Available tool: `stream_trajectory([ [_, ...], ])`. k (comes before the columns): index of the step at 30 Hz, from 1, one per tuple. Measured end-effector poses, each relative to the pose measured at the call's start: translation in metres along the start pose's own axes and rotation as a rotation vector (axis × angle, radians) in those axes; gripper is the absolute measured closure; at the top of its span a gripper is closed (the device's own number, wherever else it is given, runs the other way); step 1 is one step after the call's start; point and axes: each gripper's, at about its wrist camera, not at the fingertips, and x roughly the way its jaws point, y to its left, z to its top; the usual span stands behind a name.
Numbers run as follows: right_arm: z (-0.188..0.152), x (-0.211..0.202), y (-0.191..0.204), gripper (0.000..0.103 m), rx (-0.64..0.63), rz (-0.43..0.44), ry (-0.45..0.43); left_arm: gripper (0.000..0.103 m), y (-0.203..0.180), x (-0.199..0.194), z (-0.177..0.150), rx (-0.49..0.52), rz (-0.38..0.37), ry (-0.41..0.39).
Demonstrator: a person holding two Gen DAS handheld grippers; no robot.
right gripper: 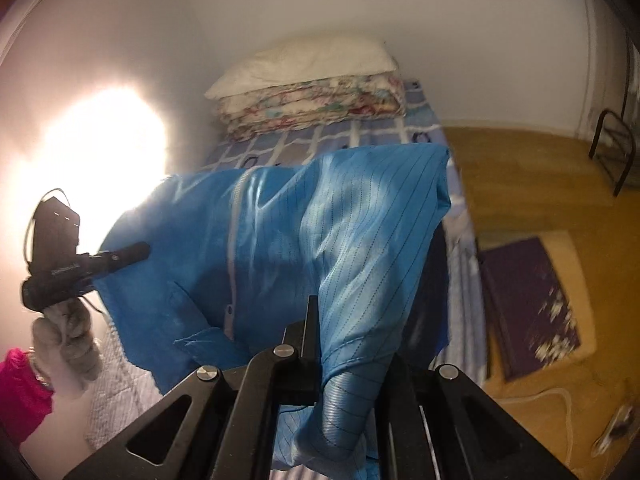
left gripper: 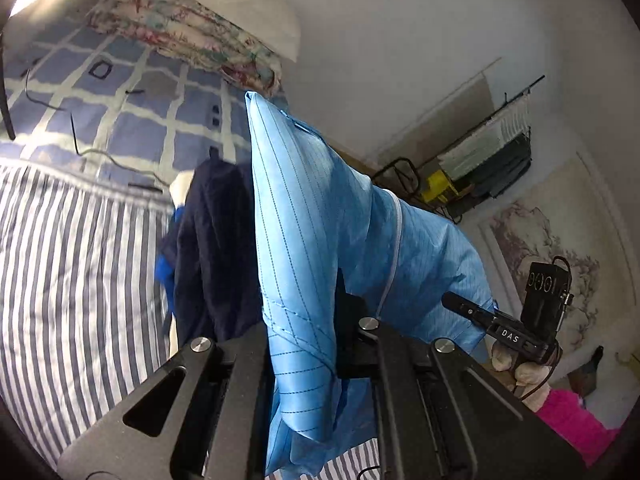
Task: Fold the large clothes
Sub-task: 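Lift the folded coat with both grippers and carry it toward the navy garment stack, then lower the folded coat onto the navy stack and open both grippers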
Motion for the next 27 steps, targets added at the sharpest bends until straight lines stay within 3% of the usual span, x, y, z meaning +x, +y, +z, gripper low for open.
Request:
stream_trajectory([
  [6, 0.021, 0.044, -0.016, 0.100, -0.022, -0.073, 0.018, 0.100, 0.022, 0.043, 0.004, -0.028, 0.097, -0.001],
  [11, 0.015, 0.075, -0.028, 0.096, -0.079, -0.210, 0.092, 0.097, 0.020, 0.071, -0.005, 0.095, 0.228, 0.052],
  [14, 0.010, 0.086, -0.038, 0.081, -0.048, -0.299, 0.111, 0.094, 0.024, 0.082, -0.009, 0.098, 0.300, 0.058],
  [16, 0.005, 0.093, -0.045, 0.060, -0.036, -0.394, 0.142, 0.085, 0.029, 0.087, -0.011, 0.099, 0.350, 0.064],
  [17, 0.004, 0.095, -0.048, 0.061, -0.033, -0.403, 0.155, 0.077, 0.032, 0.088, -0.012, 0.100, 0.382, 0.066],
  [20, -0.003, 0.085, -0.055, 0.063, -0.014, -0.435, 0.142, 0.070, 0.037, 0.084, -0.014, 0.086, 0.400, 0.055],
  [27, -0.021, 0.048, -0.053, 0.060, 0.055, -0.456, 0.018, 0.070, 0.032, 0.051, -0.015, 0.126, 0.376, -0.028],
])
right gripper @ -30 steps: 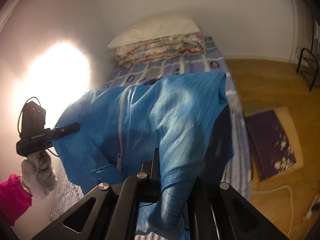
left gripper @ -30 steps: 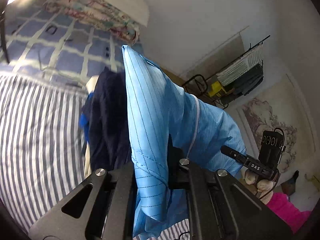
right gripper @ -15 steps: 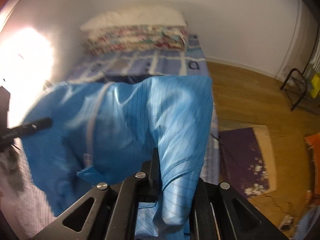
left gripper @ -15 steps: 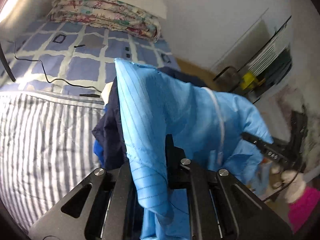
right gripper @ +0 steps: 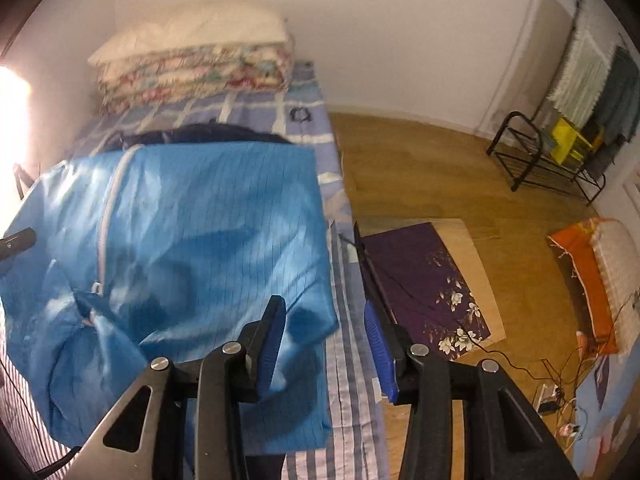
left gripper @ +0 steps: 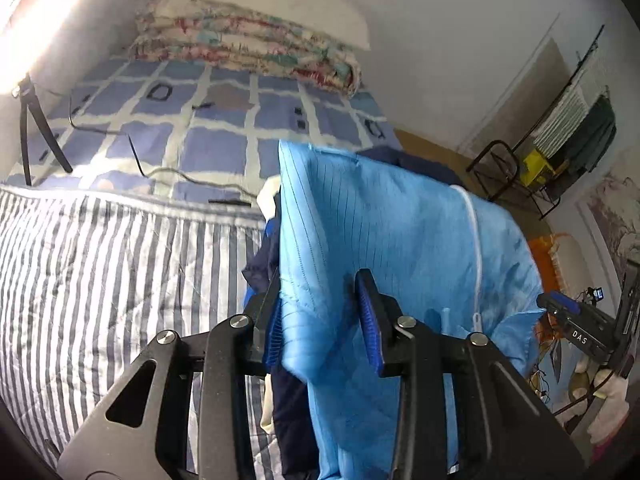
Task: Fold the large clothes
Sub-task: 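Lower the folded coat onto the navy stack and open both grippers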
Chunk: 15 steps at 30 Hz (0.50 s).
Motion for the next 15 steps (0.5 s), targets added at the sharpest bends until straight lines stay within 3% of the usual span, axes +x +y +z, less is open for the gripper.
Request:
stream_trajectory([
  [15, -0.048, -0.057, 0.044, 0.057, 0.056, 0.021, -0.264, 0.070, 0.004, -0.069, -0.040, 0.130, -0.113, -0.190],
])
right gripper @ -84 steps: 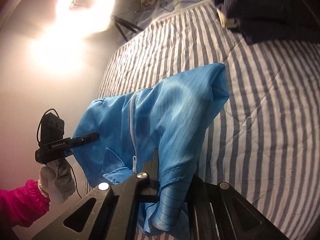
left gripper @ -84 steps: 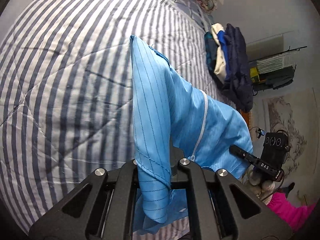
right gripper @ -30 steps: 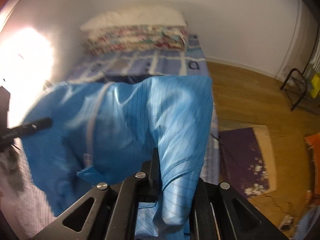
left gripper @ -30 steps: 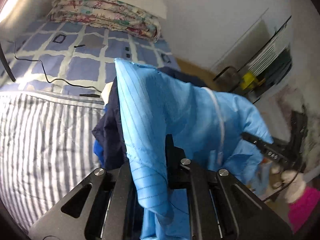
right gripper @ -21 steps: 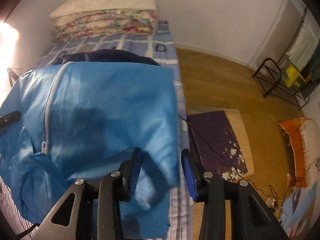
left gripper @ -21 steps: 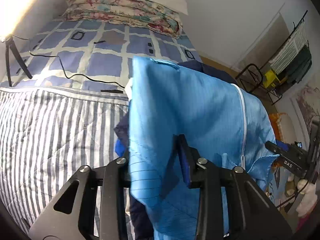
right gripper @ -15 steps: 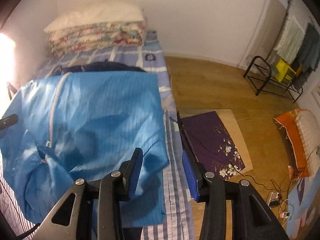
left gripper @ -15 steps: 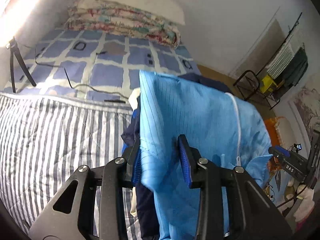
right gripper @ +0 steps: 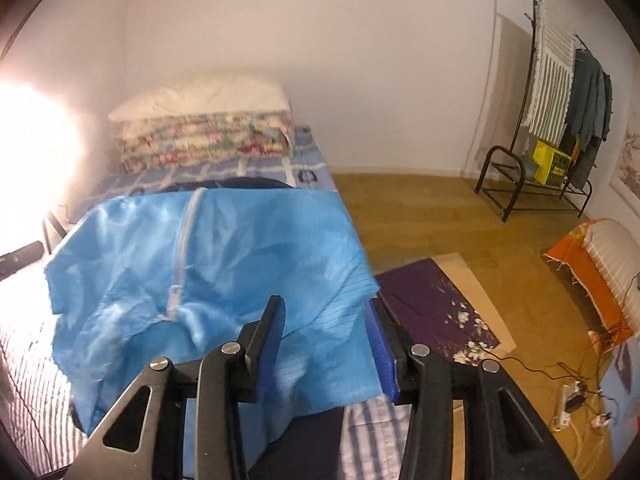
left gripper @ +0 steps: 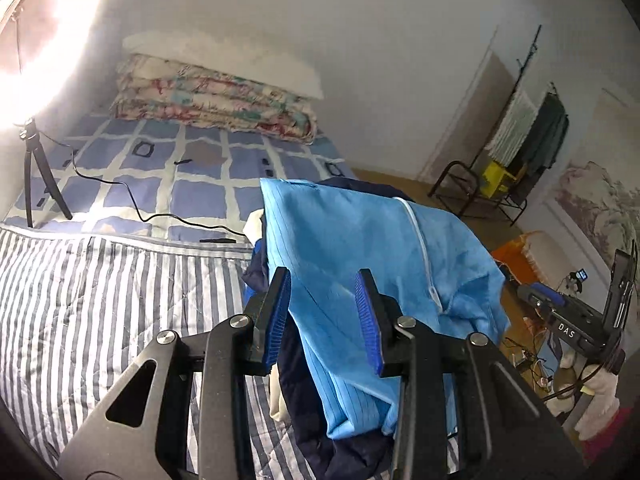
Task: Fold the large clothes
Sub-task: 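Lower the folded coat onto the navy stack and open both grippers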
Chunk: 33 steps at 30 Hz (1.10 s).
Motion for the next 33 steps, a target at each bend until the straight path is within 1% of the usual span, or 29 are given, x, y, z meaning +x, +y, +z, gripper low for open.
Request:
stream_trajectory([
  [6, -0.032, -0.013, 0.021, 0.056, -0.004, 0.024, -0.082, 0.070, -0.011, -0.008, -0.038, 0.088, 0.012, -0.032],
  [9, -0.042, -0.016, 0.031, 0.056, -0.009, 0.037, -0.104, 0.070, -0.014, -0.013, -0.051, 0.107, 0.015, -0.043],
  [13, -0.054, -0.031, 0.043, 0.056, -0.013, 0.049, -0.143, 0.070, -0.018, -0.025, -0.063, 0.129, 0.030, -0.062],
  [17, -0.058, -0.050, 0.050, 0.056, 0.004, 0.061, -0.171, 0.070, -0.019, -0.046, -0.072, 0.142, 0.048, -0.083],
  [19, -0.059, -0.061, 0.053, 0.053, 0.008, 0.073, -0.182, 0.069, -0.019, -0.061, -0.074, 0.134, 0.059, -0.092],
  [20, -0.059, -0.068, 0.055, 0.052, 0.006, 0.073, -0.190, 0.067, -0.020, -0.066, -0.074, 0.131, 0.062, -0.095],
  [21, -0.060, -0.074, 0.057, 0.049, 0.004, 0.076, -0.194, 0.060, -0.020, -0.074, -0.074, 0.127, 0.065, -0.102],
  [23, -0.062, -0.092, 0.060, 0.045, 0.004, 0.080, -0.196, 0.052, -0.023, -0.090, -0.076, 0.123, 0.065, -0.111],
  [25, -0.065, -0.110, 0.060, 0.045, 0.009, 0.082, -0.199, 0.049, -0.029, -0.110, -0.078, 0.132, 0.076, -0.119],
  [27, -0.069, -0.128, 0.059, 0.043, 0.018, 0.090, -0.208, 0.041, -0.035, -0.133, -0.084, 0.143, 0.081, -0.129],
  [29, -0.078, -0.154, 0.059, 0.040, 0.019, 0.082, -0.217, 0.036, -0.042, -0.157, -0.091, 0.156, 0.093, -0.141],
  [33, -0.095, -0.201, 0.064, 0.039, -0.005, 0.080, -0.219, 0.032, -0.057, -0.211, -0.105, 0.184, 0.112, -0.155],
])
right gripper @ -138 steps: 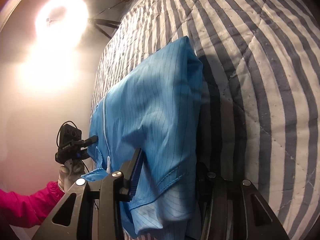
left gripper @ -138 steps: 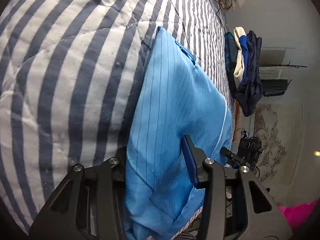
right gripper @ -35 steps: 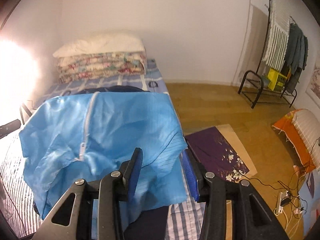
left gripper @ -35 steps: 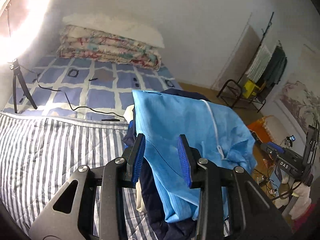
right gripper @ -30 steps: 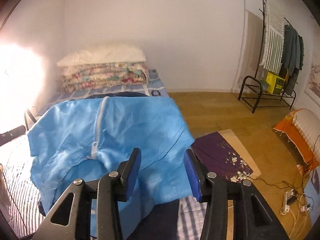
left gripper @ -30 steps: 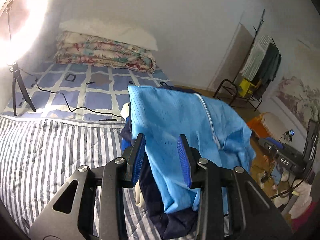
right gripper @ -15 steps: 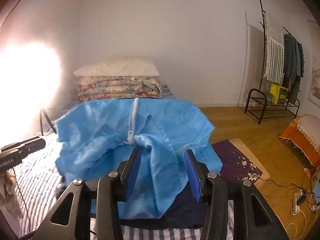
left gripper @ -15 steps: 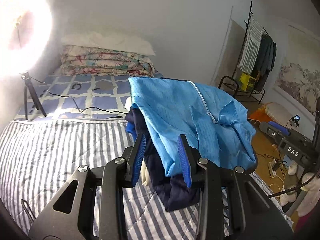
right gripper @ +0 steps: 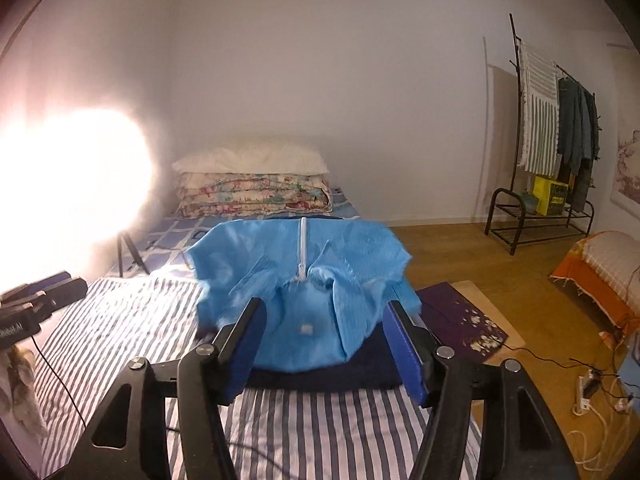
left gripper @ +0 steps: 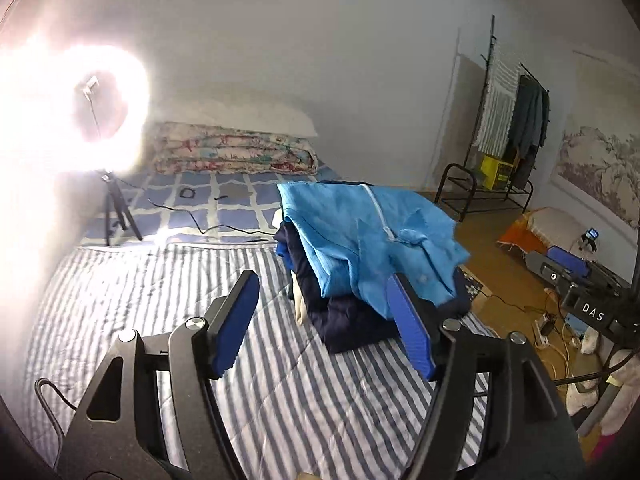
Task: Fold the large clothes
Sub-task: 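Lower the folded coat onto the navy stack and open both grippers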
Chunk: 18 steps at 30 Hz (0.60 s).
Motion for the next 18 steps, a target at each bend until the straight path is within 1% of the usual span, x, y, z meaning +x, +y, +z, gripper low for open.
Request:
stream_trajectory([
  [1, -0.003, -0.014, 0.002, 0.035, -0.005, 0.000, -0.006, 0.030, -0.003, -0.018, -0.002, 0.012, 0.009, -0.016],
  [2, -0.006, -0.029, 0.004, 0.032, -0.008, -0.001, -0.012, 0.024, -0.006, -0.036, -0.003, 0.019, 0.014, -0.033],
  [3, -0.009, -0.042, 0.005, 0.029, -0.007, 0.002, -0.015, 0.022, -0.007, -0.047, -0.004, 0.022, 0.018, -0.041],
  [6, -0.019, -0.080, 0.007, 0.028, 0.002, 0.015, -0.010, 0.021, -0.016, -0.094, -0.012, 0.024, 0.016, -0.066],
  [8, -0.028, -0.104, 0.009, 0.025, 0.005, 0.019, -0.010, 0.020, -0.023, -0.123, -0.019, 0.026, 0.014, -0.079],
  [9, -0.032, -0.114, 0.010, 0.019, 0.008, 0.027, -0.011, 0.017, -0.026, -0.134, -0.023, 0.032, 0.011, -0.083],
  [10, -0.038, -0.126, 0.010, 0.016, 0.014, 0.035, -0.014, 0.017, -0.028, -0.144, -0.026, 0.037, 0.012, -0.088],
  [13, -0.050, -0.149, 0.009, 0.016, 0.029, 0.031, -0.015, 0.014, -0.035, -0.174, -0.041, 0.039, 0.002, -0.093],
  [16, -0.064, -0.169, 0.007, 0.015, 0.043, 0.002, -0.025, 0.011, -0.041, -0.196, -0.059, 0.038, -0.016, -0.073],
  [18, -0.075, -0.180, 0.007, 0.013, 0.052, -0.013, -0.022, 0.006, -0.045, -0.207, -0.071, 0.044, -0.023, -0.053],
])
